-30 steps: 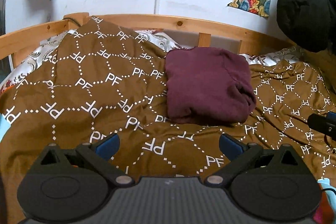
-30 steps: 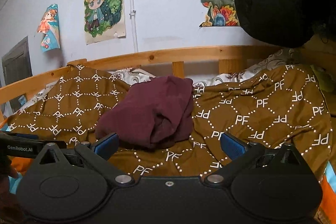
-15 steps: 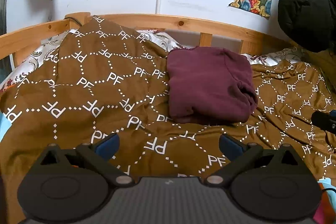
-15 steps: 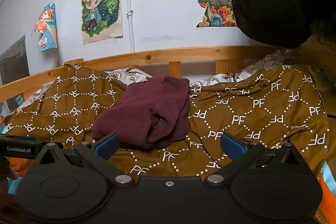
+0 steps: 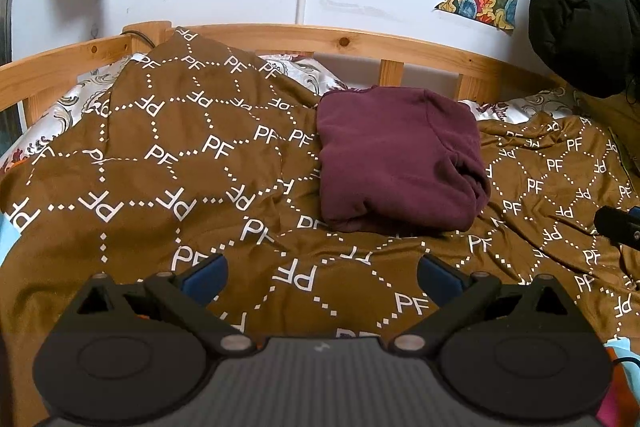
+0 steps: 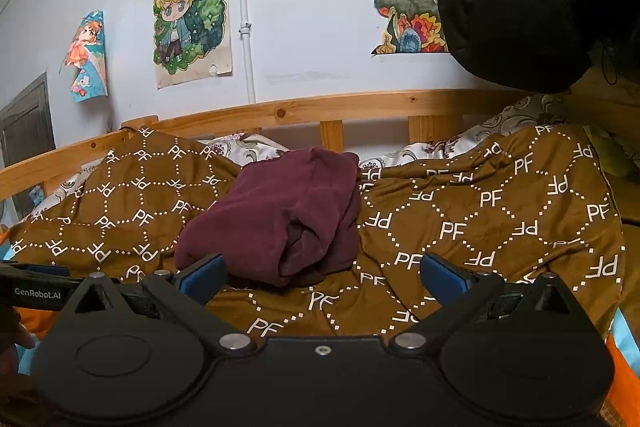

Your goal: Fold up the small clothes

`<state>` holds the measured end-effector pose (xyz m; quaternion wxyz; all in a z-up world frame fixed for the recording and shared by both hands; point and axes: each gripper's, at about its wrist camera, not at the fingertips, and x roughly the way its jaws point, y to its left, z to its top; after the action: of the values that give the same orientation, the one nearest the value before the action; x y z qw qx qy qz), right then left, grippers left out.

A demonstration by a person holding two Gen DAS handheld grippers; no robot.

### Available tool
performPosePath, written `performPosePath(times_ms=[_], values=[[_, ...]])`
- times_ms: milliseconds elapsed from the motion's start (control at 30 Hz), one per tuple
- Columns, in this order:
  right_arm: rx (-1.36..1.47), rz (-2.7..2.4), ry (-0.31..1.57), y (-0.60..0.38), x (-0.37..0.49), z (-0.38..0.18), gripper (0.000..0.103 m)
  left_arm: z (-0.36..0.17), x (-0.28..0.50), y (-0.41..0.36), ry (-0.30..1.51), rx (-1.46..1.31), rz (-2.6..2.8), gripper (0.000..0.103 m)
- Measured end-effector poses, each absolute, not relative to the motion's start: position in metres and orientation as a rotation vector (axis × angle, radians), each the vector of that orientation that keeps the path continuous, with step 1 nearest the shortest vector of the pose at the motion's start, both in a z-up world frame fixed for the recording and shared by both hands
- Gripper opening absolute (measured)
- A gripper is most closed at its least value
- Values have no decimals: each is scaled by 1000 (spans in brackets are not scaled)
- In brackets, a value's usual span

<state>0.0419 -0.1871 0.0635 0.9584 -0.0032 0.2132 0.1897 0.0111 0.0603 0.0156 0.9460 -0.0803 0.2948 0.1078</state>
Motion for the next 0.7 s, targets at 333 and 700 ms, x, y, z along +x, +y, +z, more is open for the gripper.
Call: performPosePath(times_ms=[333, 700], values=[[-8, 383, 432, -187, 42, 63, 102, 16, 11, 61, 602, -166, 218, 102], [-9, 383, 431, -187, 43, 64, 102, 16, 11, 59, 604, -164, 218, 102]])
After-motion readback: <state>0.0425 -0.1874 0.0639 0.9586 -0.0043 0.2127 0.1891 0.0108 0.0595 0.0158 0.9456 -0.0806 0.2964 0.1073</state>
